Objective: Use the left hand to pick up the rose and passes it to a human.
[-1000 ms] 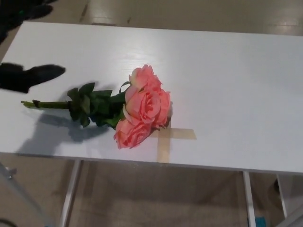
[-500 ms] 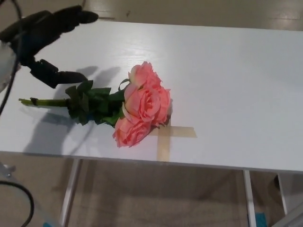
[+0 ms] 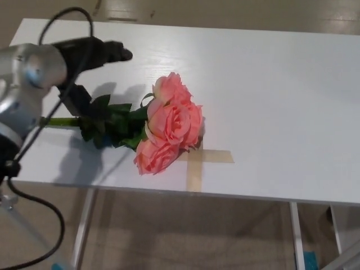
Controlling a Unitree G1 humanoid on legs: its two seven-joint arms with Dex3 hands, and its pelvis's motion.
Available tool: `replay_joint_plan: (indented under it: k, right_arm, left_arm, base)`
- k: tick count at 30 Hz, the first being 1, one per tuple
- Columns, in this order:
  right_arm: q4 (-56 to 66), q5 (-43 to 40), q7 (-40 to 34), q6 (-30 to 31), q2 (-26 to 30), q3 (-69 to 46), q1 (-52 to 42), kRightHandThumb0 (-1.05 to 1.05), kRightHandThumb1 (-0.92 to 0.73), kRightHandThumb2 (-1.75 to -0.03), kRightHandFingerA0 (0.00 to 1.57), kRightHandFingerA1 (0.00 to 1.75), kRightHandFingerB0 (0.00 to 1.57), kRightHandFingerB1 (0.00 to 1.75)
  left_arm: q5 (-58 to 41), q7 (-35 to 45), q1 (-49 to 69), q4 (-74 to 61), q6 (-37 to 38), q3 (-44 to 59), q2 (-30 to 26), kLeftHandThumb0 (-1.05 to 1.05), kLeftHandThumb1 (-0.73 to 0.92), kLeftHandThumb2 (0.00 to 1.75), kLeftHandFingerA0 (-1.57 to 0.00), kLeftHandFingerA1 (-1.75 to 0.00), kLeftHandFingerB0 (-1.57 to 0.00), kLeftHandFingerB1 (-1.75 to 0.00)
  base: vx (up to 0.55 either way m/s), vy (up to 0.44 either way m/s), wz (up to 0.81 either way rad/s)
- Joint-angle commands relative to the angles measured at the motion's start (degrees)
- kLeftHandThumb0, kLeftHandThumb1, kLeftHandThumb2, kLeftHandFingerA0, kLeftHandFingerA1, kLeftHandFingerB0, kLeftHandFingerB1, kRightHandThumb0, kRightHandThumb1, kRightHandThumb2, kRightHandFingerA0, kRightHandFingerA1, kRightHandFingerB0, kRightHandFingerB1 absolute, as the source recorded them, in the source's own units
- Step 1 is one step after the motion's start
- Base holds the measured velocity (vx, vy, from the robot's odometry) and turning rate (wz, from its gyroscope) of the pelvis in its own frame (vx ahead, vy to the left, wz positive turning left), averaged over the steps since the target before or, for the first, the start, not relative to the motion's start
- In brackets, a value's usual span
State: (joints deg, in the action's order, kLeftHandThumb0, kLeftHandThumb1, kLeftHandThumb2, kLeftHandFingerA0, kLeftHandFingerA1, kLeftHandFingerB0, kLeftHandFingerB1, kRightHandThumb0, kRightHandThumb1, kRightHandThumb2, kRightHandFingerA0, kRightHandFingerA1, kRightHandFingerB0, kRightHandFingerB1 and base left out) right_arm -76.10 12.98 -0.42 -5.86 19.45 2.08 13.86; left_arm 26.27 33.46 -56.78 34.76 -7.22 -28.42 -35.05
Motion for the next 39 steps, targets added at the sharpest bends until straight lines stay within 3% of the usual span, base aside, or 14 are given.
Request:
replay_joint_plan:
  k: [1,2,3,5,6,7,8,13,30,31,34,38,39]
  right_arm:
    - [-0.21,0.39,0.24,0.47,-0.01,0.36,-0.22,-0.42,-0.51,-0.8,0.71,0.62,0.49,0.53]
    - [-0.2,0.38,0.24,0.45,0.03,0.38,-0.19,-0.42,-0.51,-0.8,0.71,0.62,0.49,0.53]
    - [-0.16,0.38,0.2,0.33,-0.09,0.45,-0.42,-0.37,-0.62,-0.58,0.77,0.49,0.54,0.4]
    - [-0.11,0.32,0.22,0.25,-0.05,0.46,-0.52,-0.37,-0.62,-0.58,0.77,0.49,0.54,0.4]
    - [-0.1,0.28,0.24,0.18,-0.09,0.45,-0.63,-0.42,-0.51,-0.8,0.7,0.61,0.49,0.53]
    - [-0.09,0.26,0.28,0.16,-0.1,0.46,-0.65,-0.42,-0.51,-0.8,0.7,0.61,0.49,0.53]
    - [-0.07,0.25,0.29,0.14,-0.09,0.47,-0.67,-0.37,-0.62,-0.58,0.77,0.49,0.54,0.4]
    - [-0.11,0.27,0.3,0.21,-0.11,0.56,-0.62,-0.37,-0.62,-0.58,0.77,0.49,0.54,0.4]
    - [0.07,0.09,0.48,0.45,-0.34,0.79,-0.07,-0.36,-0.62,-0.58,0.74,0.48,0.57,0.41]
    - [0.07,0.01,0.55,0.52,-0.3,0.72,0.01,-0.36,-0.62,-0.58,0.74,0.48,0.57,0.42]
    - [-0.03,-0.04,0.62,0.78,-0.38,0.69,0.23,-0.36,-0.62,-0.58,0.74,0.48,0.57,0.42]
    - [-0.07,-0.04,0.65,0.81,-0.38,0.7,0.27,-0.36,-0.62,-0.58,0.74,0.48,0.57,0.42]
    - [-0.12,-0.04,0.74,0.95,-0.58,0.72,0.56,-0.36,-0.62,-0.58,0.74,0.48,0.57,0.42]
  left_arm:
    - [4.6,-0.36,-2.84,4.85,-2.23,-1.88,3.01,-0.48,0.34,0.67,0.0,-0.02,-0.02,-0.16]
    - [4.77,-0.52,-3.06,5.32,-2.16,-1.96,3.3,-0.48,0.34,0.67,0.0,-0.02,-0.02,-0.16]
    - [5.79,-1.27,-3.02,5.76,-2.34,-2.71,4.28,-0.47,0.33,0.67,0.0,-0.04,-0.02,-0.18]
    - [6.91,-2.16,-2.71,5.9,-2.29,-3.53,5.07,-0.45,0.32,0.66,0.0,-0.04,-0.02,-0.18]
    - [7.57,-2.39,-2.34,5.75,-2.41,-4.12,5.45,-0.45,0.32,0.66,0.0,-0.03,-0.03,-0.18]
    - [7.98,-2.42,-2.19,5.67,-2.57,-4.39,5.66,-0.45,0.32,0.66,0.0,-0.03,-0.03,-0.18]
    - [8.66,-3.07,-1.99,6.22,-2.42,-4.91,6.13,-0.46,0.33,0.66,0.0,-0.03,-0.04,-0.18]
    - [9.5,-4.23,-1.88,7.94,-1.61,-5.25,6.93,-0.46,0.33,0.66,0.0,-0.02,-0.05,-0.18]
    - [12.07,-10.89,-0.31,18.13,2.86,-7.16,11.31,-0.45,0.31,0.7,-0.03,-0.27,-0.02,-0.29]
    - [12.62,-10.96,-0.28,18.49,2.94,-7.65,11.42,-0.4,0.46,0.58,-0.1,-0.25,-0.05,-0.23]
    - [14.61,-11.83,0.0,19.69,3.68,-9.31,11.59,-0.31,0.57,0.58,-0.23,-0.31,-0.1,-0.26]
    - [14.83,-12.27,-0.1,20.13,3.89,-9.87,11.65,-0.31,0.57,0.58,-0.23,-0.31,-0.1,-0.26]
    - [16.82,-14.48,0.57,19.66,4.43,-11.4,11.4,-0.28,0.66,0.6,-0.57,-0.39,-0.28,-0.31]
  base:
    - [0.0,0.0,0.0]
    - [0.0,0.0,0.0]
    - [0.0,0.0,0.0]
    - [0.0,0.0,0.0]
    - [0.0,0.0,0.0]
    - [0.0,0.0,0.0]
    - [0.0,0.0,0.0]
    - [0.0,0.0,0.0]
    - [0.0,0.0,0.0]
    - [0.0,0.0,0.0]
    - [0.0,0.0,0.0]
    - [0.0,0.0,0.0]
    - [0.0,0.0,0.0]
